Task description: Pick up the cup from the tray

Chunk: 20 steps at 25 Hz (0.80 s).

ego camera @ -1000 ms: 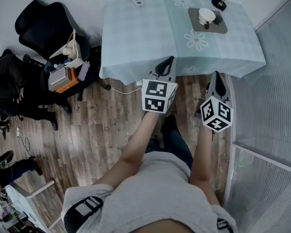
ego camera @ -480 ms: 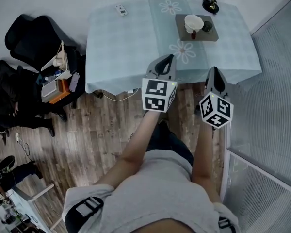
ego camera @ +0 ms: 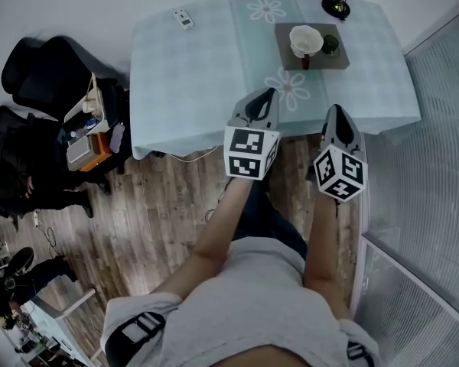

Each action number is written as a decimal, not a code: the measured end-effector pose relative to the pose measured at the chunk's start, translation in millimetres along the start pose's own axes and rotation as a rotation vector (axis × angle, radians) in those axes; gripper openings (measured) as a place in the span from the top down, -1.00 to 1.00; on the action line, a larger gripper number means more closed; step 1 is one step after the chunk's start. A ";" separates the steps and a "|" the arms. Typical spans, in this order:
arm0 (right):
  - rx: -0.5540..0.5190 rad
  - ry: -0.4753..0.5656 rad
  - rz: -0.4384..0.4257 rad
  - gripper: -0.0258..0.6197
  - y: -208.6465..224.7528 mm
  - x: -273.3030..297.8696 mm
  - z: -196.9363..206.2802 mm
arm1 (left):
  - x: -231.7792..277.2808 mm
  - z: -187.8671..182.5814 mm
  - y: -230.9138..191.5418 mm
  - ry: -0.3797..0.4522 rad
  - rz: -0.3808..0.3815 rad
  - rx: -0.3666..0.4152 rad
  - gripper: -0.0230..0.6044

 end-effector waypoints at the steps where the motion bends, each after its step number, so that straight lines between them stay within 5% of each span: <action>1: 0.004 0.002 -0.001 0.89 1.3 7.2 -1.5 | 7.5 -1.4 -2.7 -0.004 0.006 0.000 0.91; 20: 0.007 -0.051 0.093 0.89 32.9 151.1 -26.3 | 153.4 -41.1 -56.6 -0.049 0.113 -0.001 0.91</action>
Point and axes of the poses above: the fingertips, and each gripper's own axes: x forward along the fingers, y to its right, z out of its underside, the point moved 6 cm from there along -x, backward along the fingers, and after that the axes turned 6 degrees about -y, right-handed, at the moved point
